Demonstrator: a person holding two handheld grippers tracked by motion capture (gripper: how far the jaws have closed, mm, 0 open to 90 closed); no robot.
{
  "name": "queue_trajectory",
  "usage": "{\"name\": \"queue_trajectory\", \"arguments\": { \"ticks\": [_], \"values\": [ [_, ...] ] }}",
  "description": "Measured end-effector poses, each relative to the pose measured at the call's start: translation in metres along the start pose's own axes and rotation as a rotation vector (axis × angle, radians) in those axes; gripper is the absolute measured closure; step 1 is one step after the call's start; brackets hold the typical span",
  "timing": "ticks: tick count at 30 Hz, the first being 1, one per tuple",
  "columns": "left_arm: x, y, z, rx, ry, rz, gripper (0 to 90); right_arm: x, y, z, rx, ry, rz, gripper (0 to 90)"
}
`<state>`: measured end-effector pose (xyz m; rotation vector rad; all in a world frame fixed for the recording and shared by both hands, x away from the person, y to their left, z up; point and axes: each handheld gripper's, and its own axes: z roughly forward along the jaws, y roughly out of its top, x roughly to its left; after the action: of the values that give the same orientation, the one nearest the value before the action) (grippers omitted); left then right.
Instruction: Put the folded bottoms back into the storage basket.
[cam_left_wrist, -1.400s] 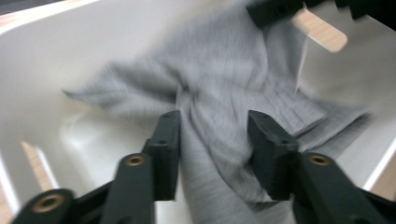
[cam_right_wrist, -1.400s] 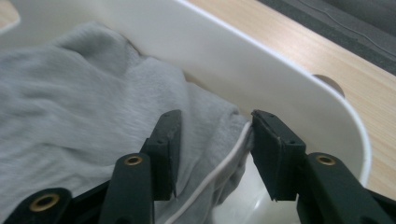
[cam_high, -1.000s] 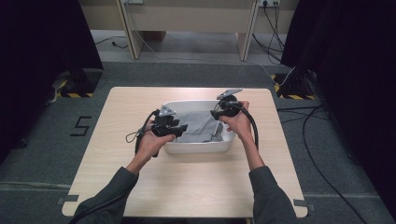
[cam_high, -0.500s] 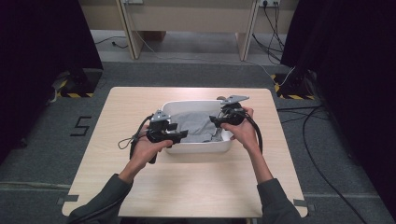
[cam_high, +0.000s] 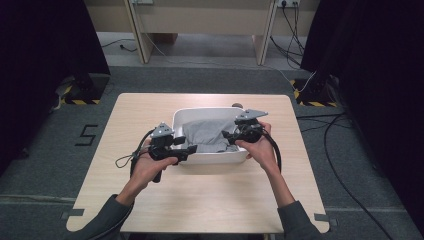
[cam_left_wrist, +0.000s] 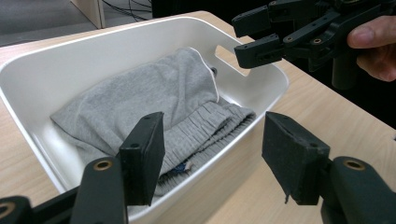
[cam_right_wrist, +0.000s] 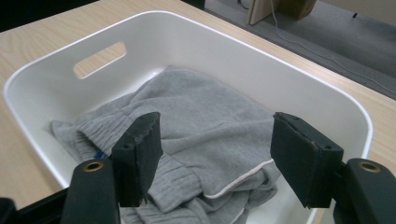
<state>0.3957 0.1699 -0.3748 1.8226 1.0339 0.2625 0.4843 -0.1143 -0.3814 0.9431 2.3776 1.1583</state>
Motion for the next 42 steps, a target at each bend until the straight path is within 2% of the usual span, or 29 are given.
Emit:
{"name": "queue_trajectory", "arguments": {
  "ticks": [5,9,16,20,24,26,29,35,42],
  "values": [
    [-0.002,-0.011,-0.01,-0.008,-0.016,0.0,38.3,0.011,-0.008,-0.008,-0.033,0.023,-0.001,34.6],
    [-0.001,-0.02,-0.015,-0.013,-0.025,-0.015,37.4,0.015,-0.014,-0.013,-0.054,0.021,-0.002,35.2],
    [-0.01,-0.034,-0.032,-0.06,-0.041,-0.016,35.9,0.019,-0.027,-0.016,-0.07,0.02,-0.003,35.2],
    [-0.01,-0.04,-0.033,-0.046,-0.028,0.004,35.5,0.02,-0.032,-0.018,-0.081,0.017,0.005,35.2],
    [-0.01,-0.05,-0.035,-0.037,-0.027,0.013,35.0,0.021,-0.039,-0.026,-0.112,0.021,0.016,35.2],
    [-0.009,-0.054,-0.036,-0.032,-0.024,0.011,34.3,0.023,-0.046,-0.034,-0.145,0.022,0.037,35.2],
    [-0.009,-0.063,-0.04,-0.02,-0.017,0.017,33.6,0.022,-0.051,-0.04,-0.146,0.011,0.044,34.9],
    [-0.007,-0.069,-0.046,-0.02,-0.007,0.019,31.1,0.022,-0.063,-0.049,-0.143,0.014,0.054,34.7],
    [-0.004,-0.072,-0.051,-0.022,0.007,0.011,28.5,0.021,-0.065,-0.058,-0.164,0.009,0.063,34.5]
  ]
}}
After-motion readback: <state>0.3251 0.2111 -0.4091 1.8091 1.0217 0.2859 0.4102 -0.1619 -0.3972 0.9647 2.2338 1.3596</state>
